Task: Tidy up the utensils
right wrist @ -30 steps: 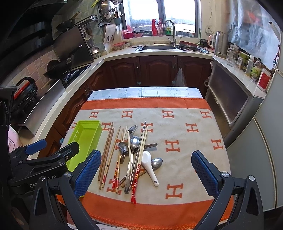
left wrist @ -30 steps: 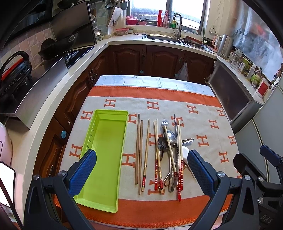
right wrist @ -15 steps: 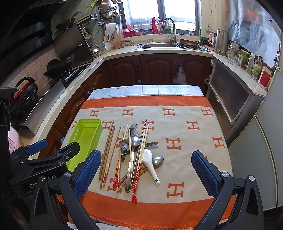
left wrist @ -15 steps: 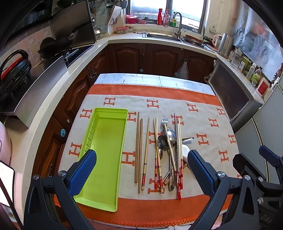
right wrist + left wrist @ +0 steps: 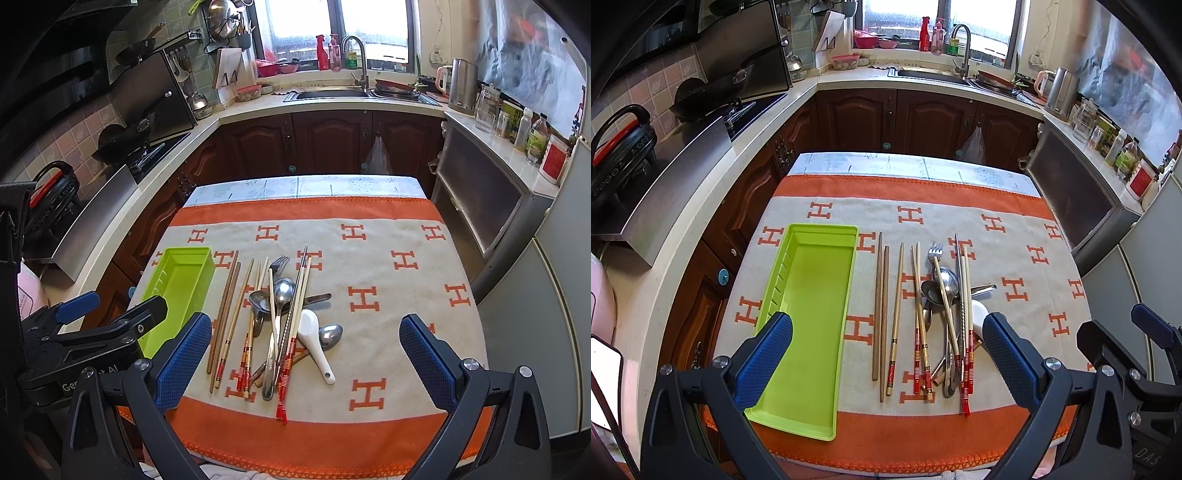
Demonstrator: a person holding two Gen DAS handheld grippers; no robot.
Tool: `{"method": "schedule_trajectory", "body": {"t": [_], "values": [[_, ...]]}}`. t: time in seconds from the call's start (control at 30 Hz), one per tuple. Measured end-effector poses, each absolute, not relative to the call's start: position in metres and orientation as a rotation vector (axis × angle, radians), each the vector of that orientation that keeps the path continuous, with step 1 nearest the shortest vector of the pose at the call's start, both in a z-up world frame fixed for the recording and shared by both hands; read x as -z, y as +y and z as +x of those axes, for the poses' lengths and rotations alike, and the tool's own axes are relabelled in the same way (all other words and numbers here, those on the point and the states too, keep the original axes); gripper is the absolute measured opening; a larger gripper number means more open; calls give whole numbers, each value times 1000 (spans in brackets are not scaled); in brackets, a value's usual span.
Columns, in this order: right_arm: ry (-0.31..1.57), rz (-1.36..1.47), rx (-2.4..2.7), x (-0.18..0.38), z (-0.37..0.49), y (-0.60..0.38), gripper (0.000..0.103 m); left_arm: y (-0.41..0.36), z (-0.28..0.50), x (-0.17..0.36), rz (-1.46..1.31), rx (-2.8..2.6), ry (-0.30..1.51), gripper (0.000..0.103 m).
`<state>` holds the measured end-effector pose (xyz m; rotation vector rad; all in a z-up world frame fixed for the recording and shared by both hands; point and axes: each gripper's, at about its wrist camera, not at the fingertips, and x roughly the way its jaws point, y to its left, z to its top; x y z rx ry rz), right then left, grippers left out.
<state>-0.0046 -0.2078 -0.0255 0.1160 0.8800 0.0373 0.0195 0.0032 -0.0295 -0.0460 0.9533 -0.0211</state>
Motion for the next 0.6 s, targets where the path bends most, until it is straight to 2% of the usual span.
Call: {"method": "schedule_trajectory", "body": {"t": [0.6], "values": [[881, 118, -38, 26, -5, -208, 103, 4, 19, 29, -47, 24, 957, 101]]}}
